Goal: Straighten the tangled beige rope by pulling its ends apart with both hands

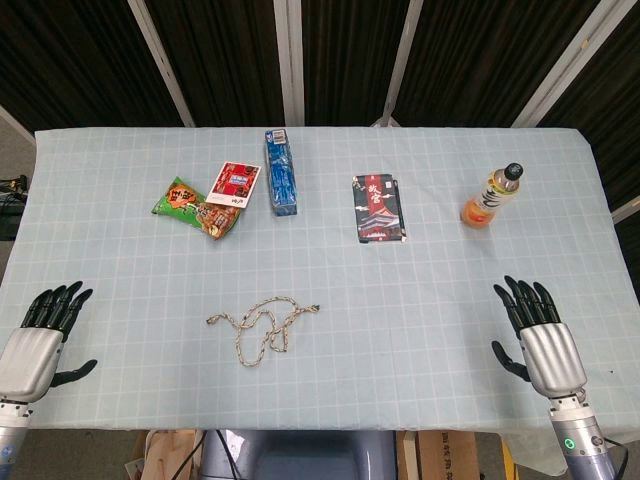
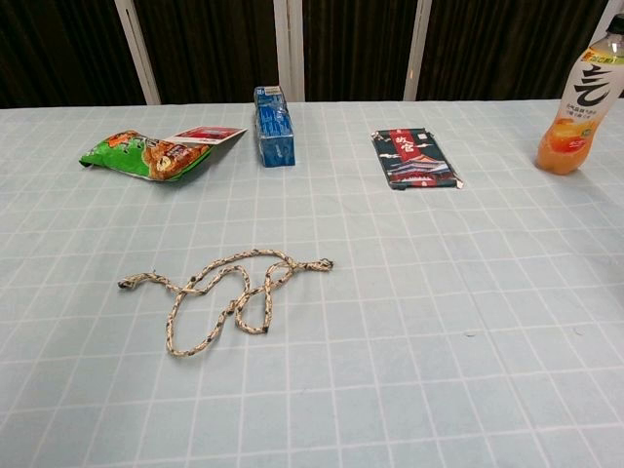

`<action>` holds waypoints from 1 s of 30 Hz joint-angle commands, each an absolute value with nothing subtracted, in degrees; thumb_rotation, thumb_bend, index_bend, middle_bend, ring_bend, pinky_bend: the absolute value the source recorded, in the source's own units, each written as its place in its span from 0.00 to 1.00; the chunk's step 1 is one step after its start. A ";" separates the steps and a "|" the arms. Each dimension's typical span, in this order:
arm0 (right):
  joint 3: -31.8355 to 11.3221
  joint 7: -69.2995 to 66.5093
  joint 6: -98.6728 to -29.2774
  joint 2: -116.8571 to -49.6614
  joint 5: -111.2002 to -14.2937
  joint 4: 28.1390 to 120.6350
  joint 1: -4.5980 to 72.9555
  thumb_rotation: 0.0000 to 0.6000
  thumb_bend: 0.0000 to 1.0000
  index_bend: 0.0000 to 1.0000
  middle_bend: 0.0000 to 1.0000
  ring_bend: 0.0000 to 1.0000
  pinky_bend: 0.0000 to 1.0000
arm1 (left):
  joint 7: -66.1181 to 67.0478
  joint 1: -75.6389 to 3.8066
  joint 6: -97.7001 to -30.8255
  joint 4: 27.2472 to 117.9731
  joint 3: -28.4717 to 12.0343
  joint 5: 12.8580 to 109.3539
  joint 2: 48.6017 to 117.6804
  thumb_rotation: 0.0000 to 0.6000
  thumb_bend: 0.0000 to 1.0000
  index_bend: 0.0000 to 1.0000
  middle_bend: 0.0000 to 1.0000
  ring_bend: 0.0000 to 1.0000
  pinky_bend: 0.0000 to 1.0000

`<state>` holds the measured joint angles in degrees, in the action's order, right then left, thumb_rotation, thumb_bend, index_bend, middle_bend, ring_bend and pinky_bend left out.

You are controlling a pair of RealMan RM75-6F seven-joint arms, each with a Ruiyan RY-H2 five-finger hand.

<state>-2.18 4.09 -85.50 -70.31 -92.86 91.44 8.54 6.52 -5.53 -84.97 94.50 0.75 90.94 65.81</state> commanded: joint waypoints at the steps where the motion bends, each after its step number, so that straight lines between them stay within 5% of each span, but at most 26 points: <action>1: -2.13 4.09 -85.22 -70.21 -92.75 91.69 8.62 1.00 0.35 0.00 0.00 0.00 0.00 | 6.51 -5.55 -84.84 94.72 0.71 90.75 65.75 1.00 0.00 0.00 0.00 0.00 0.00; 21: -4.07 -2.71 -77.79 -69.07 -93.08 96.80 14.84 1.00 0.35 0.02 0.01 0.00 0.00 | 5.39 -5.41 -84.83 95.45 0.19 89.55 65.32 1.00 0.00 0.00 0.00 0.00 0.00; 30: -7.15 -2.41 -69.70 -72.85 -88.13 100.24 20.76 1.00 0.35 0.37 0.11 0.00 0.00 | 5.36 -5.41 -84.88 95.41 -0.08 89.16 65.45 1.00 0.00 0.00 0.00 0.00 0.00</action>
<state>-6.40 -2.70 -71.10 -71.69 -89.30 99.47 19.71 5.44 -5.41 -84.84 95.41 -0.03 89.20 65.45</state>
